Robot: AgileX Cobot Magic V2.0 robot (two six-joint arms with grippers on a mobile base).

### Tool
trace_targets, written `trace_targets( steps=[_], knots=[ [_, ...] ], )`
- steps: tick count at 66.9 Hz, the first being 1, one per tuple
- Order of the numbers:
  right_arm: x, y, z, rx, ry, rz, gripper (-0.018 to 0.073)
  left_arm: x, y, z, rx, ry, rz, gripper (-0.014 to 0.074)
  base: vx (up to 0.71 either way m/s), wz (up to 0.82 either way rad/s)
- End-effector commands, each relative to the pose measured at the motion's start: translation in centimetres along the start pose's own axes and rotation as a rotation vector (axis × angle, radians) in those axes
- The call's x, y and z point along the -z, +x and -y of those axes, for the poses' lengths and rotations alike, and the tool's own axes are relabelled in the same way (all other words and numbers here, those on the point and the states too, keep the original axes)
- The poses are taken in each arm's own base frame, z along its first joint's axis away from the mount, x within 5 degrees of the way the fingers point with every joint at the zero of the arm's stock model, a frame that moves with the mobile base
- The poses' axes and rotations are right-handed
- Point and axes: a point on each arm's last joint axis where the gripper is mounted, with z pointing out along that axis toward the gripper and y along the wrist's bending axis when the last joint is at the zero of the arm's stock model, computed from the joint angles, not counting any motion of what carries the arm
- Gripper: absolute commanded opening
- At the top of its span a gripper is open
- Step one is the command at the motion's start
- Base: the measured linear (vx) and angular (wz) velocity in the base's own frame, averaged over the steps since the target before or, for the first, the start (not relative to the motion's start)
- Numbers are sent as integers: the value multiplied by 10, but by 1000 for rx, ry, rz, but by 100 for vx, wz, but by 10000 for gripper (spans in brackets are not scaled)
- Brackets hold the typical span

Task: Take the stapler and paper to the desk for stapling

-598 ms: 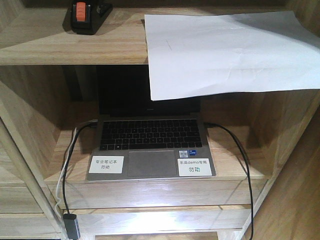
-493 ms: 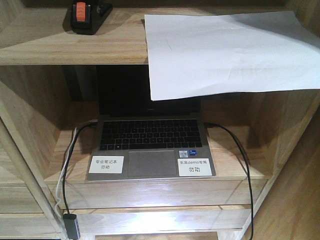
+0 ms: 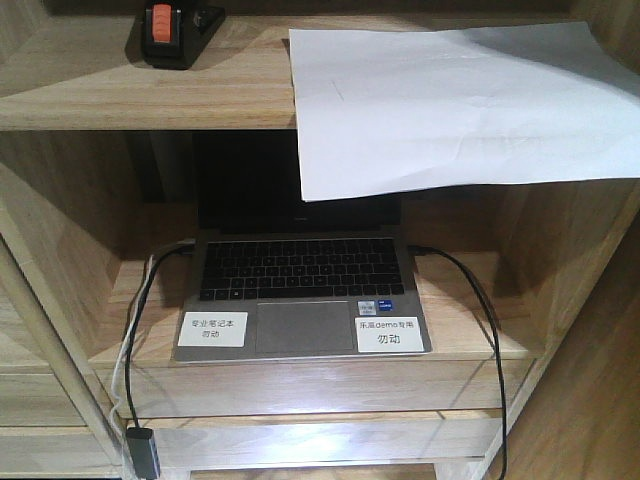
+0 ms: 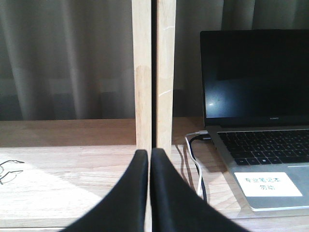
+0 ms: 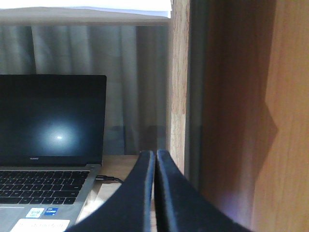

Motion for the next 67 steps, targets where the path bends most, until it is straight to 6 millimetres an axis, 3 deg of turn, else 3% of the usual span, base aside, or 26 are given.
trace_targets(
  steps=[1,26,37,51,67],
  knots=[
    [1,0,-1,9,-7,66,-9,0,-2,-1,6,-6,71,-6,0,0],
    [1,0,-1,9,-7,66,-9,0,-3,-1,6,-6,73,-6,0,0],
    [1,0,-1,9,-7,66,-9,2,-14,-1,6,-13,200,-6,0,0],
    [1,0,-1,9,-7,66,-9,14,-56,-2,8,-21,423,-6,0,0],
    [1,0,-1,9,-7,66,-9,22,-117,0,5,-8,366,-6,0,0]
  ],
)
